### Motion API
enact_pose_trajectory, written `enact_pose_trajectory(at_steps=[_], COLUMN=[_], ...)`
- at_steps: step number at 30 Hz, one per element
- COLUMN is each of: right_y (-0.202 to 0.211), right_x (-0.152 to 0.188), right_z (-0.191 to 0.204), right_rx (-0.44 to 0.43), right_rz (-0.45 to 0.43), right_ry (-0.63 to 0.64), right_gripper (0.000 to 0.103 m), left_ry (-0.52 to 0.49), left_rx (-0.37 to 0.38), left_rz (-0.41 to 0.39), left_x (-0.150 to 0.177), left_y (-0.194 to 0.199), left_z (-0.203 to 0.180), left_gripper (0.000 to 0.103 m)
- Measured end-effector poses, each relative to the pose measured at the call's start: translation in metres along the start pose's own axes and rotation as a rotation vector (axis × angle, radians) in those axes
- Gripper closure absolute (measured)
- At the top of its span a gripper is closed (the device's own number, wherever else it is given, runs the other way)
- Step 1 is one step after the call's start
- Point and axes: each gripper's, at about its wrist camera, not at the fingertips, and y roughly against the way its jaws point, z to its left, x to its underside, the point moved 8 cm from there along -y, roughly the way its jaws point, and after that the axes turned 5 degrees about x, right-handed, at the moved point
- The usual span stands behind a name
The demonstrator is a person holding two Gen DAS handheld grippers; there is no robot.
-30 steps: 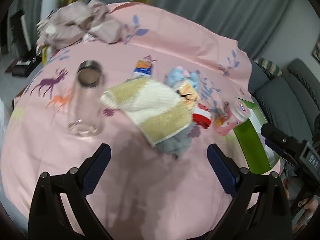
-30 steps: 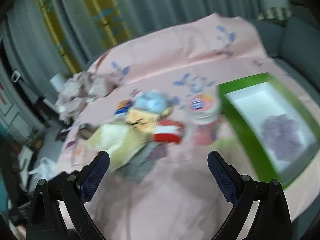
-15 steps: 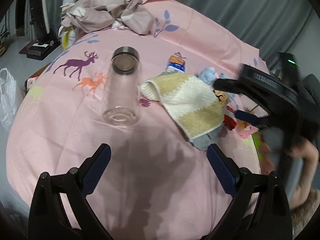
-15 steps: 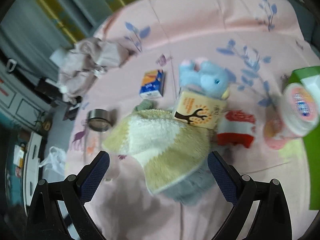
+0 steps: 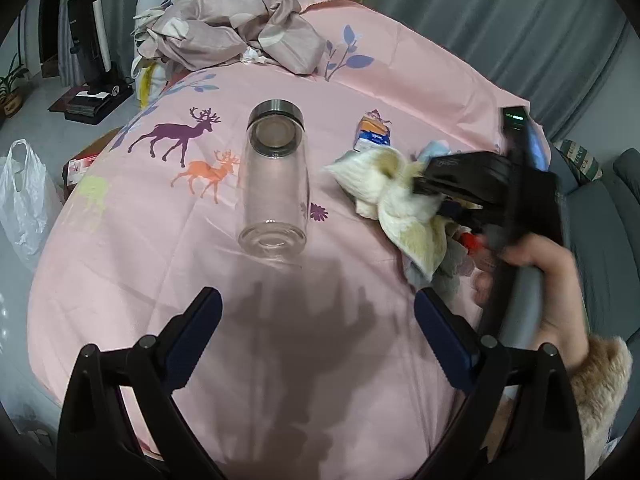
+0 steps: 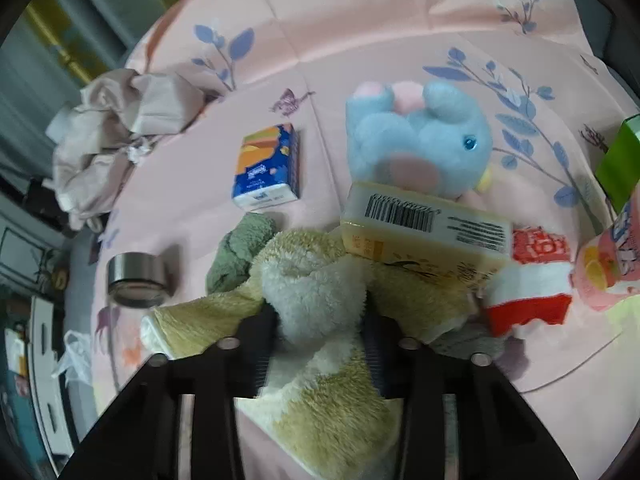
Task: Organize soft objects
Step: 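Grasp the cream-and-tan fluffy towel with the right gripper and lift it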
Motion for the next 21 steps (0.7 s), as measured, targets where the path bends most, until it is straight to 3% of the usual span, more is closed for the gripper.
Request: enact_pose_trajectory(at_steps=[4, 8, 10, 14, 18, 21], right_y=[0.038, 0.101, 0.124, 0.158, 0.145, 0.115], right_x=[0.0, 0.001, 0.003, 0.025, 0.064, 0.102], right_z=[-0.004, -0.009, -0.007, -0.012, -0.011, -0.015], right_rx=[-0.078, -0.159, -0.151, -0.04, -0.008, -0.019], right_rz=[-0.047, -0.152, -0.218, -0.339, -0.317, -0.2], right_ry=[0.027, 0.093, 0.147, 0.286, 0.395, 0.443], right_gripper=[0.073, 0.073, 0.073, 0.073, 0.073, 0.073], left_ry=[-0.002, -0.009, -0.015, -0.032, -0.049, -0.059], left_rx=[0.007, 0.016, 0.021, 0.028, 0.027, 0.031], left_rz=[-0.004, -0.013, -0.015, -0.013, 0.004, 0.022], left_x=[-0.001, -0.001, 0.0, 0.002, 0.008, 0.014], left_y=[0.001, 0.005, 0.006, 0.007, 0.004, 0.002], left_z=[-0.002, -0.008, -0.011, -0.019, -0.026, -0.029], left_gripper=[0.007, 0.007, 0.007, 0.007, 0.007, 0.007])
